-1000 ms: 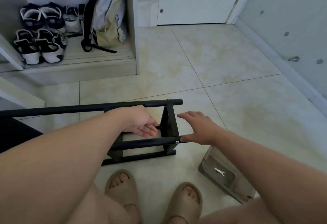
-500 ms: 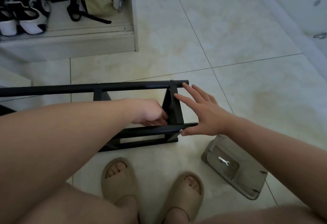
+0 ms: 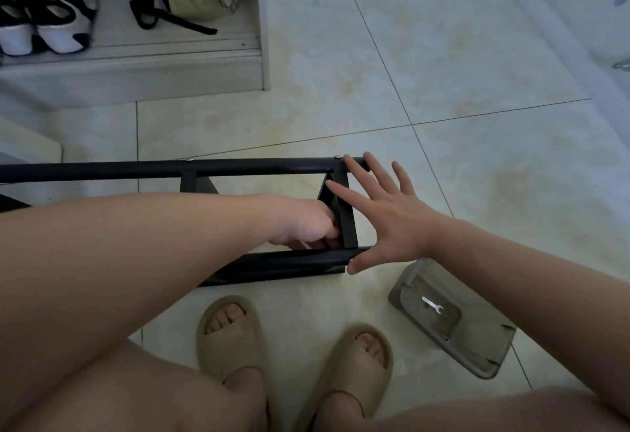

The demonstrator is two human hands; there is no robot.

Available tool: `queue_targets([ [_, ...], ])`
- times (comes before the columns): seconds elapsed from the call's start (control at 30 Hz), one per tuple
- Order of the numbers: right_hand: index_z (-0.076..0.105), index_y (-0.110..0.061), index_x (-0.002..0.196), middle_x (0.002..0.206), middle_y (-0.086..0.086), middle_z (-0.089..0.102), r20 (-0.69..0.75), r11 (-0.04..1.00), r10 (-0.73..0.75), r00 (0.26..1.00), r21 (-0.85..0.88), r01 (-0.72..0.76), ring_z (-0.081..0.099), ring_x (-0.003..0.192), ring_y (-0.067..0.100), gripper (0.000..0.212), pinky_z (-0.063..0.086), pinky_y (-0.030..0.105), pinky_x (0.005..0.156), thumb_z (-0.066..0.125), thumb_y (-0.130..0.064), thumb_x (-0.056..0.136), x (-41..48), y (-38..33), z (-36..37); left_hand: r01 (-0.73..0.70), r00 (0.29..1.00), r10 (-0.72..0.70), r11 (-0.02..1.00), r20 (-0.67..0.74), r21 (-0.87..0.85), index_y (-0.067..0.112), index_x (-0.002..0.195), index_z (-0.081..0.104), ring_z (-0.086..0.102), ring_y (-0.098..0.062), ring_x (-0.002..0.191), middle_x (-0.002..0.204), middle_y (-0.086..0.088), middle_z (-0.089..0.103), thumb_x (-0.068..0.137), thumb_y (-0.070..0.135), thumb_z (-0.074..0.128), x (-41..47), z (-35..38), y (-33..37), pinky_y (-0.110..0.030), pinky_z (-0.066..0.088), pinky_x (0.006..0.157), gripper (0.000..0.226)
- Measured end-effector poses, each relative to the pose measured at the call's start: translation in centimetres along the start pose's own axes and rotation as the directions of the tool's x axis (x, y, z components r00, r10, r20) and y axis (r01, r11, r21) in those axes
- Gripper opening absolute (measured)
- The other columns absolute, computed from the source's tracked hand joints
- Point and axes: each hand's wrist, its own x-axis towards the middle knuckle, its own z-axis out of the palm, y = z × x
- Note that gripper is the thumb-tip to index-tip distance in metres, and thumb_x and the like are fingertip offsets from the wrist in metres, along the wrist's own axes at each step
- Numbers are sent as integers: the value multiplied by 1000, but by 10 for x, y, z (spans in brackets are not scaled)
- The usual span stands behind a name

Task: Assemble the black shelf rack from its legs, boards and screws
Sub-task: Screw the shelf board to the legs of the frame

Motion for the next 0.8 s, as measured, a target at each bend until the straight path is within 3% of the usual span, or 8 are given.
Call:
queue_targets([
  [0.1,-11,-39,159,162,5,-36,-18,995,-26,999,-97,25,-37,147,32,136,-18,61,118,46,-101,53,-4,-4,0,15,999,-16,1000,41,18,22,101,66,65,-10,77,90,8,71,100,13,44,-3,6,-2,-26,46,71,23],
  [0.27,-13,-37,159,162,7,-37,19,997,-39,999,-63,40,-34,149,30,140,-15,54,121,50,-101,51,-7,-8,6,29,995,-27,1000,100,-11,24,94,67,66,-9,73,85,11,72,101,13,46,-7,13,-9,-28,46,74,24],
  [0.47,-16,-27,160,165,2,-31,5,1000,-8,1000,-29,8,-25,153,24,151,-1,48,124,44,-104,45,-3,-4,4,-51,991,46,998,-126,-36,7,96,74,62,-21,73,83,-5,69,95,14,57,0,18,-14,-24,49,67,18],
  [0.57,-20,-19,159,165,0,-31,7,1000,5,1000,0,-5,-25,153,21,157,1,45,124,43,-105,44,-3,-3,4,-58,992,47,994,-121,-95,6,97,78,61,-18,65,79,-5,70,92,16,67,2,12,-18,-22,50,65,16],
  [0.67,-20,-17,159,164,2,-31,7,1000,25,1000,17,-25,-25,153,19,159,4,46,124,40,-106,42,-4,-4,4,-59,987,37,988,-153,-140,12,84,78,59,-12,59,72,-4,68,86,13,75,4,6,-24,-18,47,56,3],
  [0.8,-20,-15,159,164,3,-31,10,999,41,999,35,-42,-25,152,20,160,3,46,124,42,-105,42,-7,-6,5,-44,990,20,983,-137,-176,16,79,74,64,-11,63,78,-4,73,84,16,78,7,2,-25,-21,50,62,7],
])
